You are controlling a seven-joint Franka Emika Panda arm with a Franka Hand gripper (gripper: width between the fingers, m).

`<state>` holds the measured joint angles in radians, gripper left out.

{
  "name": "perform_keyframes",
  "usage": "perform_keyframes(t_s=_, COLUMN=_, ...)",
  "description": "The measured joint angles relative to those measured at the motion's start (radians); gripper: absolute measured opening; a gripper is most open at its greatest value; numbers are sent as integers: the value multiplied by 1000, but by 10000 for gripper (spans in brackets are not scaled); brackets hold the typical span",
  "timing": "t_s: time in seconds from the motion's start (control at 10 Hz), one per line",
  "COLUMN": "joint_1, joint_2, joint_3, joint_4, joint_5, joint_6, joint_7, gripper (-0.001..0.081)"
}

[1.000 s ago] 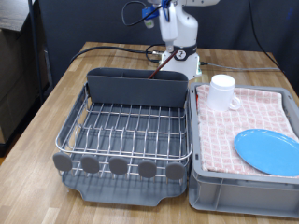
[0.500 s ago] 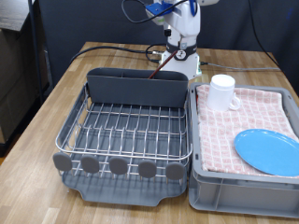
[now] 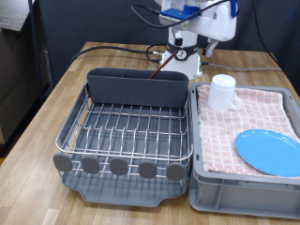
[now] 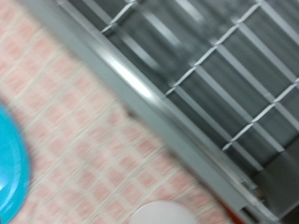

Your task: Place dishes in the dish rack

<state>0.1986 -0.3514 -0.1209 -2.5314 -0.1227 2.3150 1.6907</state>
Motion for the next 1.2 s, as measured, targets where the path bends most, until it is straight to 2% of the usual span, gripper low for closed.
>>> perform_keyframes(t_s=0.2, joint_1=54, joint_2=40, joint_3=13, joint_4=53, joint_5=62, joint_6=-19, joint_7=-28, gripper=803)
perform_keyframes(t_s=0.3, joint_1=65, joint_2=68, joint_3=16, joint_4=86, joint_5=70, joint_6=-43, joint_7=-37, gripper=803)
perform_keyframes(t_s=0.6, joint_1=64, joint_2=70, joint_3=33, joint_4=95, joint_5=51, joint_6=-48, joint_7=-20, gripper=803)
perform_keyframes(t_s=1.2, joint_1=78, joint_2=135, joint_3=151, joint_4=230, joint_5=37, joint_6=-133, joint_7=99, gripper=803)
